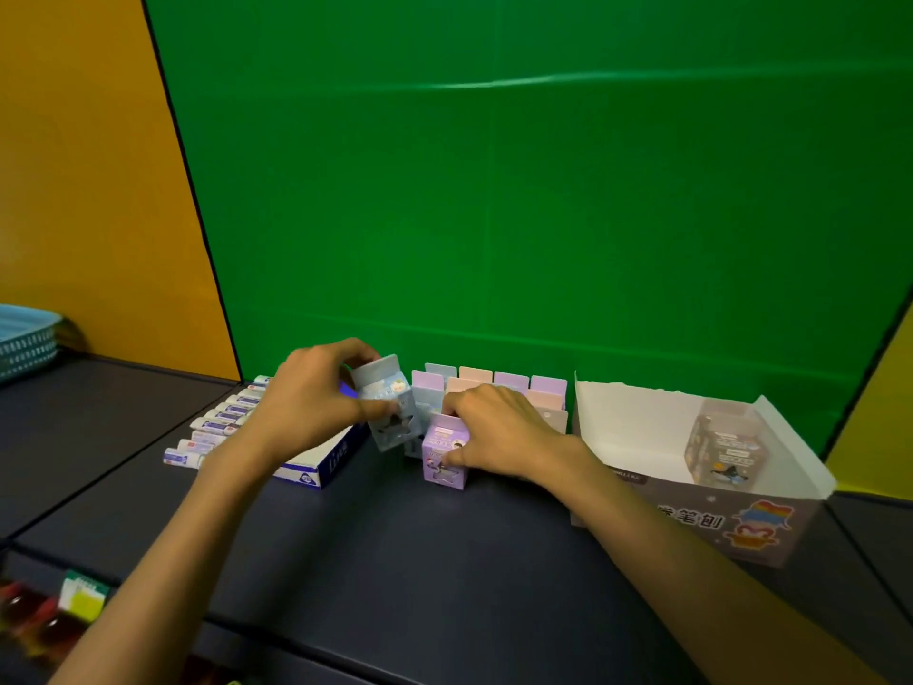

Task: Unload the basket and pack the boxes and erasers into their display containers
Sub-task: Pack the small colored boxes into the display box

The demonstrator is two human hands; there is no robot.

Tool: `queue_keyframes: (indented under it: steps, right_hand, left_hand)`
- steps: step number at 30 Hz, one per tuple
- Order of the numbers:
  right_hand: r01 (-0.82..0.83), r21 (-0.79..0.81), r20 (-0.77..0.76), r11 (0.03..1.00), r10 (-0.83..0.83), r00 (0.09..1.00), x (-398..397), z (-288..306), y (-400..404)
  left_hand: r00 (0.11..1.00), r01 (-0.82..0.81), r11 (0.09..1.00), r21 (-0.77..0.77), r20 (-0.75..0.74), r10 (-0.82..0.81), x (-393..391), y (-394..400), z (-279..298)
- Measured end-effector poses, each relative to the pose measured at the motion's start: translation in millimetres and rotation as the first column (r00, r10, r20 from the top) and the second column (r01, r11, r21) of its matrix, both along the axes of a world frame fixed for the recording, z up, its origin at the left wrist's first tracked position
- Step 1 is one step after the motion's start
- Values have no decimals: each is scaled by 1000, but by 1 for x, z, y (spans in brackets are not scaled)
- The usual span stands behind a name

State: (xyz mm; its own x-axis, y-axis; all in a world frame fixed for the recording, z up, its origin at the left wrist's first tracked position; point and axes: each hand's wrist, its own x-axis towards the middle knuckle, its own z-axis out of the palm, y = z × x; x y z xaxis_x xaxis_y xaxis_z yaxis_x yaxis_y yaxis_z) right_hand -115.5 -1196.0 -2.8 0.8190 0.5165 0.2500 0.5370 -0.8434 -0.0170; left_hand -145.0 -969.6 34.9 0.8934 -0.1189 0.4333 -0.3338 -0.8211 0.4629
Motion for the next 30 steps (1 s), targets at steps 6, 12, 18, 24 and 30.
queue_keyframes:
  steps: [6,12,18,24,30]
  right_hand:
    - [-18,203,-44,979,27,999,-14,48,-38]
    - [59,328,-12,943,-58,998,-29,93,-115]
    - [210,269,-17,940,-213,977,-20,88,-191]
    - [320,133,-74,938,-313,947,1,49,-237]
    - [356,-1,-11,935,-356,935,9,15,-255]
  left_hand:
    - [983,91,980,-179,176,-59,-12,-40,33]
    - [941,227,943,-245,304,-148,0,-94,57]
    - [919,349,925,-149,250,-306,8,-160,55]
    - [894,437,899,-36,123,-430,18,-213,37]
    - [930,342,888,308,27,-367,39,-255,14]
